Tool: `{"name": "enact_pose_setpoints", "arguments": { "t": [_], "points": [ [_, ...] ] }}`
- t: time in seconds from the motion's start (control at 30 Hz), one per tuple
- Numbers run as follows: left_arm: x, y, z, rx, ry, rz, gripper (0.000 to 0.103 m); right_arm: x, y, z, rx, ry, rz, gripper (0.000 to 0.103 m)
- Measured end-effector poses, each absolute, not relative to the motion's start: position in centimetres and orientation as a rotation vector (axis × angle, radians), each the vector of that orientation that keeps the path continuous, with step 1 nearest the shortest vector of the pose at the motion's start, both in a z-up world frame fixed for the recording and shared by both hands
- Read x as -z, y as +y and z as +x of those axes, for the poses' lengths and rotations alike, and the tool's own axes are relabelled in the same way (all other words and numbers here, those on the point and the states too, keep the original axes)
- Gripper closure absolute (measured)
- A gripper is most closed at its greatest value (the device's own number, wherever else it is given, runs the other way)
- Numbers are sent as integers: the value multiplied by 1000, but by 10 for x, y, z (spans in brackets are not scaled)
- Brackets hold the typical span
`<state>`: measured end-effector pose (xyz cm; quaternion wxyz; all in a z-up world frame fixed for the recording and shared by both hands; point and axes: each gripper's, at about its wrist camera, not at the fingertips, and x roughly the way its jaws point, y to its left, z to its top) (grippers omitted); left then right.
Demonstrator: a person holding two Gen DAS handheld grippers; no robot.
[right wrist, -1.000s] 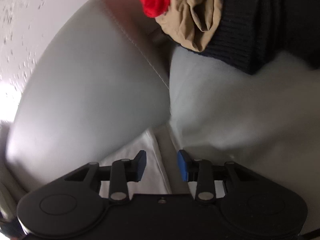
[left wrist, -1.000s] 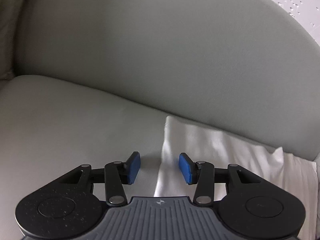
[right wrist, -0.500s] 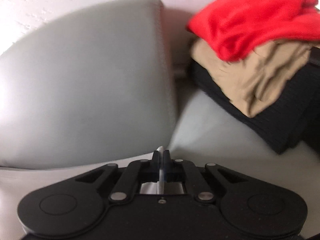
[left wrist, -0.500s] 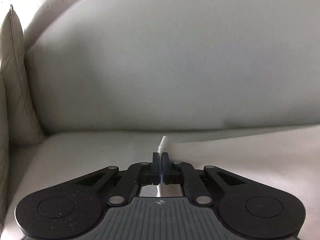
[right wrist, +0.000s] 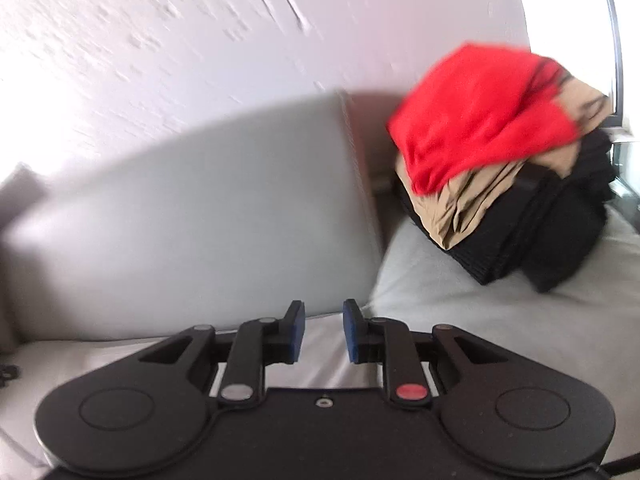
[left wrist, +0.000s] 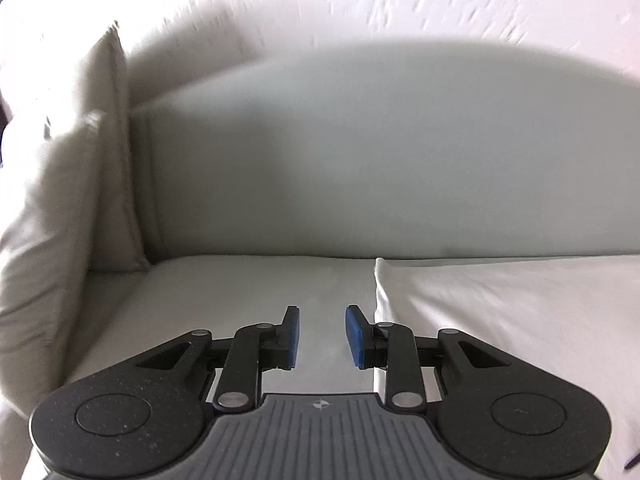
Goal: Fold clothes
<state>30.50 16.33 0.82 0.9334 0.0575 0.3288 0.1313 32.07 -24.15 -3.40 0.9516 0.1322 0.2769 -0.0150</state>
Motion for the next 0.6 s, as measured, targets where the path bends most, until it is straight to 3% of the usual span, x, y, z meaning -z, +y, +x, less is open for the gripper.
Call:
{"name": "enact_pose_setpoints", "arguments": {
  "t": [0.2,0.33,0.37,0.4,0.43,0.47,0.6],
  "points": [
    [-58,158,230,-136,656,81,69,-15,-231,280,-85,559,291,69],
    [-21,151,236,-70,705,20,72,15,-236,297,-103,625,359,64],
    [-8,148,242,-62,720,8,80,22,-237,302,-107,642,376,64],
    [4,146,248,-55,735,-4,95,29,-238,306,-112,658,393,69],
    [17,143,257,-55,750,-17,97,37,-239,310,-116,675,410,78],
    [30,141,266,-58,763,-34,97,44,-240,315,-121,691,427,94],
    [71,148,305,-92,780,-81,98,99,-237,338,-146,751,535,96]
  ]
}}
